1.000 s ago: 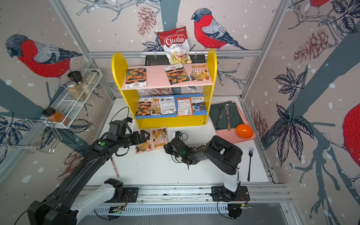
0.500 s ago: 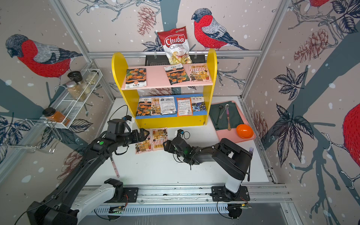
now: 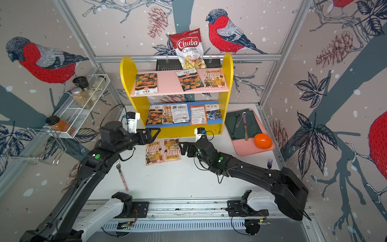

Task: Take the seed bag off the shelf
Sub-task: Place the seed packet at the center of the board.

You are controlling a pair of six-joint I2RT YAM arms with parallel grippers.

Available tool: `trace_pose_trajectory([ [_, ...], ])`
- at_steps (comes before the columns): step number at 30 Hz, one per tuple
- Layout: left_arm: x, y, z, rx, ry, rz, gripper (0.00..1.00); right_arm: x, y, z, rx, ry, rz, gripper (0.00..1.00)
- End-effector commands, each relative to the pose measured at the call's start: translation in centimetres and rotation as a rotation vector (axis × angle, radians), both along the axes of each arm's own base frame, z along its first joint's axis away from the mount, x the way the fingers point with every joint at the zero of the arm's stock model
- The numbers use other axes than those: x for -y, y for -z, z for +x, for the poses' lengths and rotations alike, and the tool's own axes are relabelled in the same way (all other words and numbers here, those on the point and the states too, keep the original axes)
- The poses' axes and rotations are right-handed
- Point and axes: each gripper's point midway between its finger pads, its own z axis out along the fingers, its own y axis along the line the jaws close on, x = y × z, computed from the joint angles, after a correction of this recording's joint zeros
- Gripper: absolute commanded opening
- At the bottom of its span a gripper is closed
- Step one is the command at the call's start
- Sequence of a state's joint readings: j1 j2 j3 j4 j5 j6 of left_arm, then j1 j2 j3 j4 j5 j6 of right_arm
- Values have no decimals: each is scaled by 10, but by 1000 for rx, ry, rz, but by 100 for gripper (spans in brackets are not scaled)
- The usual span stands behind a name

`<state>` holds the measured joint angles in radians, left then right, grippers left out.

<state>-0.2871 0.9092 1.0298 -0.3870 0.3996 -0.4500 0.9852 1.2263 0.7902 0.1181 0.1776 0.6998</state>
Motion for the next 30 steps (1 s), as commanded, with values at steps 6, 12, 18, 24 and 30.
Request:
trace_pose_trajectory([
  [6, 20, -77, 9, 204, 96, -140, 98, 52, -85, 4, 245, 45, -182, 100],
  [12, 28, -111, 12, 291, 136, -188, 98, 66, -142, 11, 374, 85, -267, 100],
  [18, 39, -129, 17, 325, 178, -214, 98, 68, -198, 33, 484, 160, -364, 100],
  [24, 50, -135, 16, 334, 204, -229, 98, 54, -239, 68, 544, 159, -388, 100],
  [30, 56, -130, 18, 319, 226, -210, 98, 42, -273, 105, 554, 131, -371, 100],
])
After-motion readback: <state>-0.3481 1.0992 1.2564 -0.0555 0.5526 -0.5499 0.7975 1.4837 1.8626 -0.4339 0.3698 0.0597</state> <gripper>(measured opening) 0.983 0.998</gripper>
